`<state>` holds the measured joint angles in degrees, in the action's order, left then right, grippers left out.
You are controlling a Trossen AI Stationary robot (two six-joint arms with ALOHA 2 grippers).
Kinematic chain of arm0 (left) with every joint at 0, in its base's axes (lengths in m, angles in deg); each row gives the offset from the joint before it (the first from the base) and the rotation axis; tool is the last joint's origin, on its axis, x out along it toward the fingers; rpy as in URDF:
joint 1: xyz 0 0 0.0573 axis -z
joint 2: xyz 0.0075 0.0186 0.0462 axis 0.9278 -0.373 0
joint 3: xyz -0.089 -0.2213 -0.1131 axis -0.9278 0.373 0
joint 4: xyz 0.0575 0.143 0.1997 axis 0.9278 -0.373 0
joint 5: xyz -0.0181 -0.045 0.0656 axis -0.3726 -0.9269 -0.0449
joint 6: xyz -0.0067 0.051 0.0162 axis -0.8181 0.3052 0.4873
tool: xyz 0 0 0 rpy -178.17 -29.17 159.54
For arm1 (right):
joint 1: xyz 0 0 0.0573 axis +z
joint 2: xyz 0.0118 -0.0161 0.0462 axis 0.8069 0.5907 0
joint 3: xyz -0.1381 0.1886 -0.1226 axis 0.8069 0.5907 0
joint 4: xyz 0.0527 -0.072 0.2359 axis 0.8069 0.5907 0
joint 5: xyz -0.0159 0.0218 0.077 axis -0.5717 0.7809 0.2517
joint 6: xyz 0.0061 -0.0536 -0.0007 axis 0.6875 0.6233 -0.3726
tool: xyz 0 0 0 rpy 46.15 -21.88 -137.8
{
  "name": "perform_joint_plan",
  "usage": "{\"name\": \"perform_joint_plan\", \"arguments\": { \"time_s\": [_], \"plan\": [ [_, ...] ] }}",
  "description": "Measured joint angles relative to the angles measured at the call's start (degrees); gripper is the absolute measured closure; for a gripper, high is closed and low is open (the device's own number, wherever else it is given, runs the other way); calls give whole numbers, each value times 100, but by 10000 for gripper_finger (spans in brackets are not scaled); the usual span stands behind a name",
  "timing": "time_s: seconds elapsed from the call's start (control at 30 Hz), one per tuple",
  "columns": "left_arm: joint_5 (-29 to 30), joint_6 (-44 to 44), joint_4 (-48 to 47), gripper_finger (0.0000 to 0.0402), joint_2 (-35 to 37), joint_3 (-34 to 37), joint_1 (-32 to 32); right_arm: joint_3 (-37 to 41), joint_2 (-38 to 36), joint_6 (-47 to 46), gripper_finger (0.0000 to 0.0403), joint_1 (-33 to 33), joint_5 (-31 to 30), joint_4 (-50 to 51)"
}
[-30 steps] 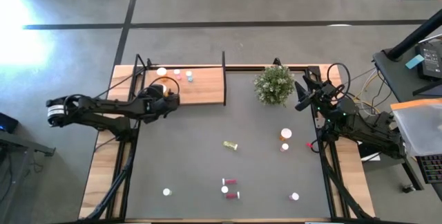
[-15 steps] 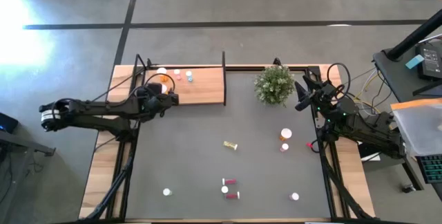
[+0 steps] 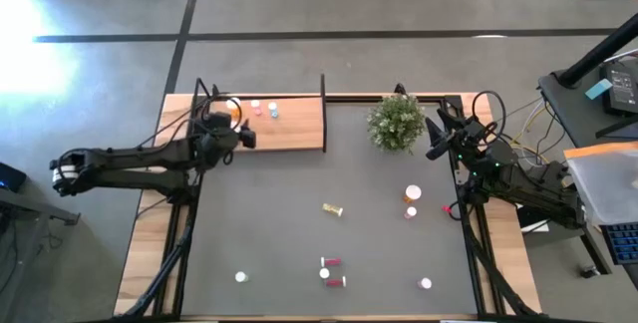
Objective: Pick and place medicine bottles onto shelf by color
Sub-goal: Put the left large orange pill bottle on the shelf aligned with the other large orange pill bottle
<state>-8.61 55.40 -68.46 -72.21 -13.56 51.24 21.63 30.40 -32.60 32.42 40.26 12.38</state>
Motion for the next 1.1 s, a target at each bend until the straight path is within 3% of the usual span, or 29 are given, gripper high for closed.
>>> {"name": "perform_joint_plan", "arguments": {
  "time_s": [0.27, 0.43, 0.6, 0.87, 1.1],
  "plan": [
    [-222, 506, -47, 92, -157, -564, -2, -1, 0, 1, 154, -1, 1, 0],
    [-571, 513, -633, 92, -484, -1142, -82, 0, 0, -1, 154, 0, -1, 0],
    [-1167, 422, -1522, 92, -924, -1928, -278, 1, 0, 1, 154, -2, -1, 0],
    [-2507, -646, -3300, 92, -1660, -3097, -784, 0, 0, 0, 154, 0, -2, 0],
    [-3408, -754, -4114, 92, -2326, -3753, -1213, -1, 0, 0, 154, -2, 0, 0]
  ]
}}
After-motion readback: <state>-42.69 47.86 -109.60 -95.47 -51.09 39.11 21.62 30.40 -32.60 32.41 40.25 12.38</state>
